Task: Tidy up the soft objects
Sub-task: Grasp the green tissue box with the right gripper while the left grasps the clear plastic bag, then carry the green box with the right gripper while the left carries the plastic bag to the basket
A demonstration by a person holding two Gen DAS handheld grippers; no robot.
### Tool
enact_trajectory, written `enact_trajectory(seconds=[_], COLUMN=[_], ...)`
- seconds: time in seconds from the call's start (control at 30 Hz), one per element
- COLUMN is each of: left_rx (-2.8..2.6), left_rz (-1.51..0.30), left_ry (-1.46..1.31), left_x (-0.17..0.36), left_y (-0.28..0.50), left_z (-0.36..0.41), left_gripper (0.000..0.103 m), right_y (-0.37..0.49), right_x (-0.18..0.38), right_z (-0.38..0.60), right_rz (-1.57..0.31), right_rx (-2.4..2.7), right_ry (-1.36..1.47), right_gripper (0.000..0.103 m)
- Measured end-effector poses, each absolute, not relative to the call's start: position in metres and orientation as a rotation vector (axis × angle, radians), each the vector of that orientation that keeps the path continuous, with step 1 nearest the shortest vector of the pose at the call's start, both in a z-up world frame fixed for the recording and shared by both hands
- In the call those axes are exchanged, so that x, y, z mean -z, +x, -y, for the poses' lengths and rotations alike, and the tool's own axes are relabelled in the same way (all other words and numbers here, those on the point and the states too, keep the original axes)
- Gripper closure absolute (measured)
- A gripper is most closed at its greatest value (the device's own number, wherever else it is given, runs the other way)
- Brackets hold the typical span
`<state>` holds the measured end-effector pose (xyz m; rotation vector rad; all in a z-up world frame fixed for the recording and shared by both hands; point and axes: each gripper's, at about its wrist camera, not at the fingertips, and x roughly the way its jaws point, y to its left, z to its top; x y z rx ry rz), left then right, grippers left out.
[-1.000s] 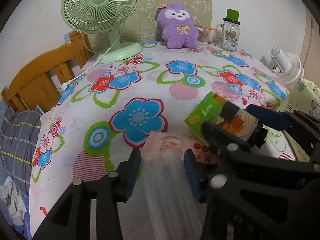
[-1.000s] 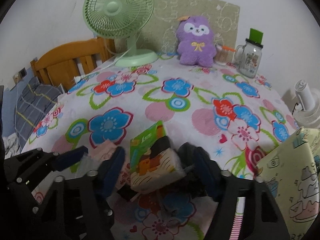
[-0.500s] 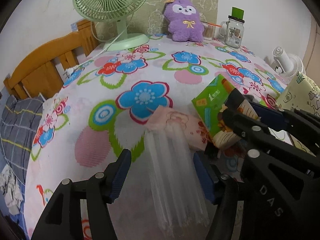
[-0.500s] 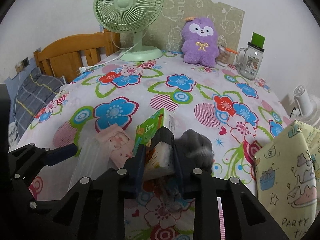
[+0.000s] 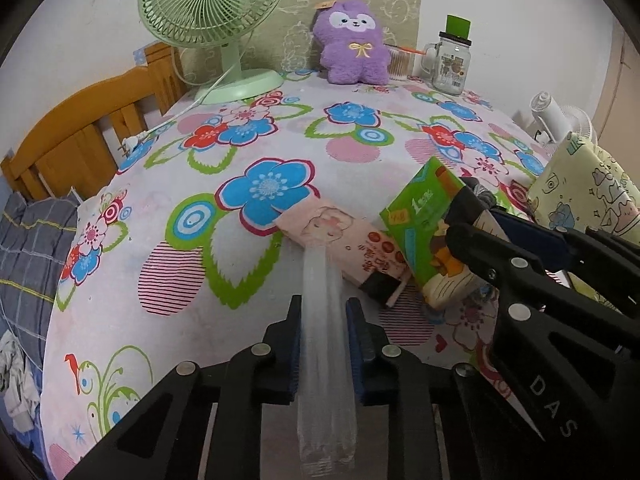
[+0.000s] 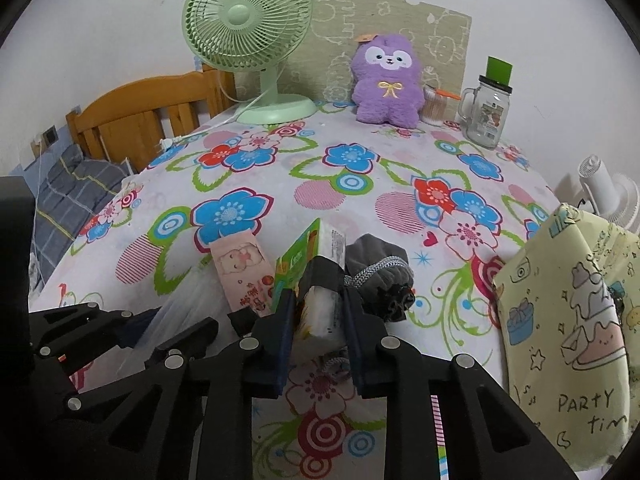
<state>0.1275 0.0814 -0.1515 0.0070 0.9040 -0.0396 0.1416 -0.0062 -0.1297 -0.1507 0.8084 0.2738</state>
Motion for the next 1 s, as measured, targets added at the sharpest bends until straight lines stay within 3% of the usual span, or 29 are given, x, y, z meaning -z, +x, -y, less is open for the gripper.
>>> enact_trajectory(seconds=[1.0], left_rx=[0.098], left_rz=[-0.761], left_ry=[0.04], left_x=[0.095], left_y=[0.094], left_z=[-0.032], left_gripper=[0.088], right_y=[0.097], right_x=[0.077], right_z=[0.057], right_rz=[-0.709], right_rx=[-0.207], right_ry=[-0.1], right_gripper=[0.079])
